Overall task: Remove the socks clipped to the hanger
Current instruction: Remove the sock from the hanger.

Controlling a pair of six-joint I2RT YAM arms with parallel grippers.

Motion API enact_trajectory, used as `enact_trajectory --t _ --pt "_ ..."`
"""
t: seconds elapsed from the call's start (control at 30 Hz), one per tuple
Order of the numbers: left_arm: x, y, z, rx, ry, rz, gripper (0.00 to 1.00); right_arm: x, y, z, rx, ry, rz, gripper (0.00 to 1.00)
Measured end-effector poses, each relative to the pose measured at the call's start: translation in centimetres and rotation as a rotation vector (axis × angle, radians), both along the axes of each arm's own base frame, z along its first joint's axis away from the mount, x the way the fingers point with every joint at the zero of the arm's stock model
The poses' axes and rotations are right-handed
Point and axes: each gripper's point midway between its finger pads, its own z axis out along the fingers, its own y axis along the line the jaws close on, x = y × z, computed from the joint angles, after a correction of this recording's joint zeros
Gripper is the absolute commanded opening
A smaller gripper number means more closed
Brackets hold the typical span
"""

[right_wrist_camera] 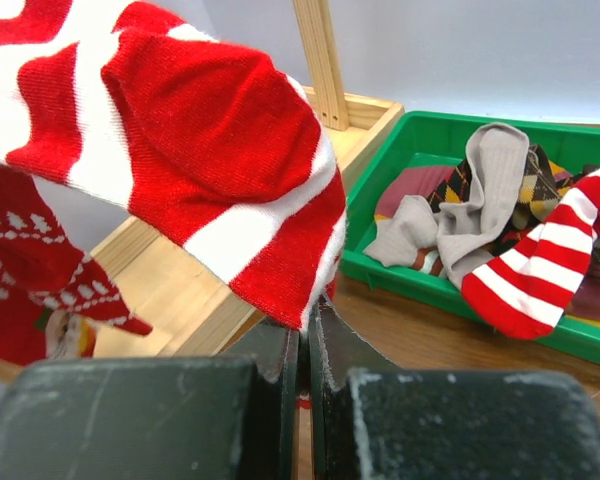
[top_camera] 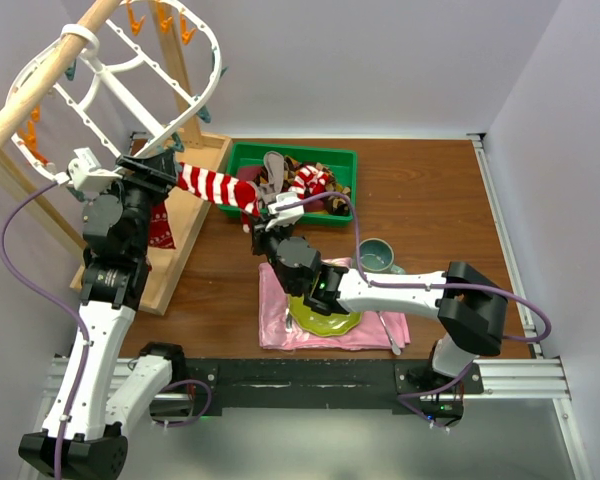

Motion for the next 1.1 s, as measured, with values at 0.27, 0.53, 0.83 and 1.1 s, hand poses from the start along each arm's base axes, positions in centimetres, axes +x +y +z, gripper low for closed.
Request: enact_trajectory --t 0.27,0.53,0.83,1.1 --pt "0.2 -0.2 0.5 -0.018 -0.021 -0.007 0.22 -0.1 -0.1 -0.3 -0.008 0.000 0.000 0.00" --pt "0.3 -0.2 1.0 -0.035 -0.056 -0.011 0.00 0.0 -1.7 -1.3 -0.029 0.010 -0.046 0.00" --pt "0.1 -0.4 1.3 -0.036 -0.065 -0.023 0.43 -0.2 -3.2 -0.6 -0.014 0.007 -0.081 0.00" --pt "-1.1 -1.7 1.7 -0.006 -0.078 -0.099 0.75 0.0 -3.6 -0.3 -0.008 0.005 -0.098 0.00"
